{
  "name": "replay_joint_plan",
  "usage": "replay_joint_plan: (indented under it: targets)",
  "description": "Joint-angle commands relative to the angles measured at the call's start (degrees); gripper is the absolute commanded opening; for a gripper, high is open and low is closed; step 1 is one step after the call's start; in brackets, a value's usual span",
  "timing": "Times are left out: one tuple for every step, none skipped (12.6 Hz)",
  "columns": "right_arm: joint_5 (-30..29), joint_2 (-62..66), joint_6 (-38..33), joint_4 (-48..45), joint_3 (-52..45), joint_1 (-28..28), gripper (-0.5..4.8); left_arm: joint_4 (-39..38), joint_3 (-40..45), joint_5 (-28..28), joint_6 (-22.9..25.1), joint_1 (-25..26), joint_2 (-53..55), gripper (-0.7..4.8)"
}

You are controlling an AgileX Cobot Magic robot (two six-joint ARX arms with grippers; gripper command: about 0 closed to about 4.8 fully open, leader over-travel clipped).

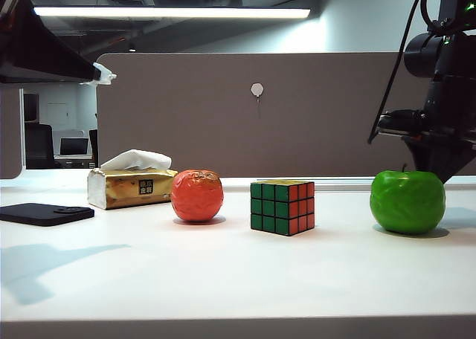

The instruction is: Move all the fruits on the tabletop near the face of the Rubik's cube that has the color most similar to each fruit.

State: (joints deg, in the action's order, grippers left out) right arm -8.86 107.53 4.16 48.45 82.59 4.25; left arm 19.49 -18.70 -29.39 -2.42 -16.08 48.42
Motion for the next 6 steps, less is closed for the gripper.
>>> replay_joint_plan:
  targets:
    - [-3.85,-0.31,0.42,3.04,0.07,0.04,-0.01,0.79,-0.39,-0.76,0.02,0.02,-0.11,-0.05]
    - [-4.52,-0.31,0.44,3.65,0.07,0.04,0.0,0.79,-0.37,-0.96,0.02,0.0,-0.11,-0.05]
    - [-5.35,-0.31,0.52,4.31,0.07,0.04,0.0,0.79,-0.37,-1.11,0.02,0.02,-0.09,-0.05]
    - [-5.86,-0.31,0.59,4.81,0.07,0.04,0.0,0.79,-0.37,-1.51,0.02,0.02,-0.11,-0.05]
    - [-6.38,-0.31,0.59,5.4,0.07,0.04,-0.01,0.79,-0.39,-1.49,0.02,0.0,-0.11,-0.05]
    - [-7.13,-0.31,0.66,6.56,0.07,0.04,0.0,0.79,-0.39,-1.49,0.02,0.0,-0.11,-0.05]
